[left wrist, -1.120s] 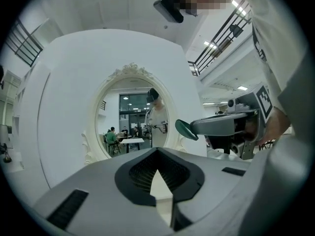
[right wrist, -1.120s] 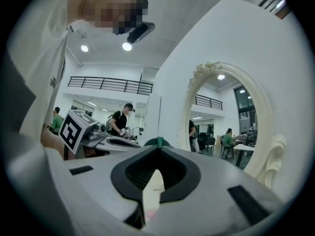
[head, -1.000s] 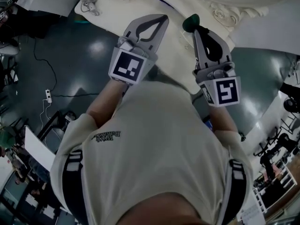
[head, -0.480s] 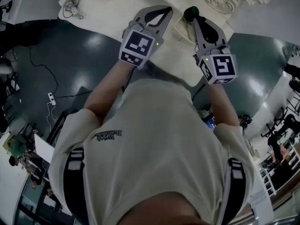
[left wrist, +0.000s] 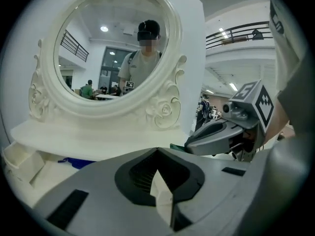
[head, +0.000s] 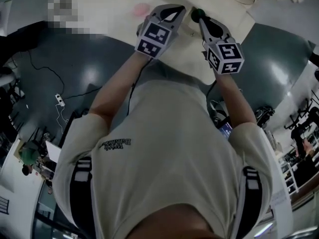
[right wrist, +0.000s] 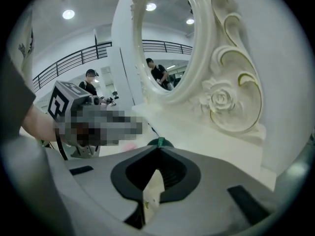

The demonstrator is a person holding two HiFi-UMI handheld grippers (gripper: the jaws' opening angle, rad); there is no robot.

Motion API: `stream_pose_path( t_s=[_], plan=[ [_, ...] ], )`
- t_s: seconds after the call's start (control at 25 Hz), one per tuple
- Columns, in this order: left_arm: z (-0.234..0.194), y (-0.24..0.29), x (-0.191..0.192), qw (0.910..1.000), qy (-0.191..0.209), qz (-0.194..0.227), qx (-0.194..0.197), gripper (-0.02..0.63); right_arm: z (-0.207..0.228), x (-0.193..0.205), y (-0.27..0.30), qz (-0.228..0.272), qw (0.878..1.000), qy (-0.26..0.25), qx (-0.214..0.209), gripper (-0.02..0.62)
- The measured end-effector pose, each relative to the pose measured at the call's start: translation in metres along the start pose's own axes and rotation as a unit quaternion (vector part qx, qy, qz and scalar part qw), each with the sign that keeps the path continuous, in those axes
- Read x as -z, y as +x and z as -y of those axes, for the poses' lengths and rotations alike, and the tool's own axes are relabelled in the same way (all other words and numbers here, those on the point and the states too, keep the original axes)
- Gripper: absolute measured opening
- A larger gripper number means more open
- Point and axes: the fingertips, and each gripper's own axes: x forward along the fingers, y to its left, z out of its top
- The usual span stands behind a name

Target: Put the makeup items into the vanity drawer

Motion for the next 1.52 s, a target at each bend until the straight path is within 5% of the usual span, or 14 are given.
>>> stream_pose_path(
  t_s=[0.48, 1.52],
  plan=[
    [0.010, 0.030, 0.071, 0.9964, -0.039, -0.070, 0.027, 0.014, 0.005, 0.061, 0.029, -0.079, 0.997, 0.009, -0.003, 0.006],
    [0.000, 0.016, 0.055, 0.9979, -0.037, -0.054, 0.003, 0.014, 0.001, 0.050, 0.024, -0.077, 0.997, 0.000, -0.009, 0.030]
  ],
)
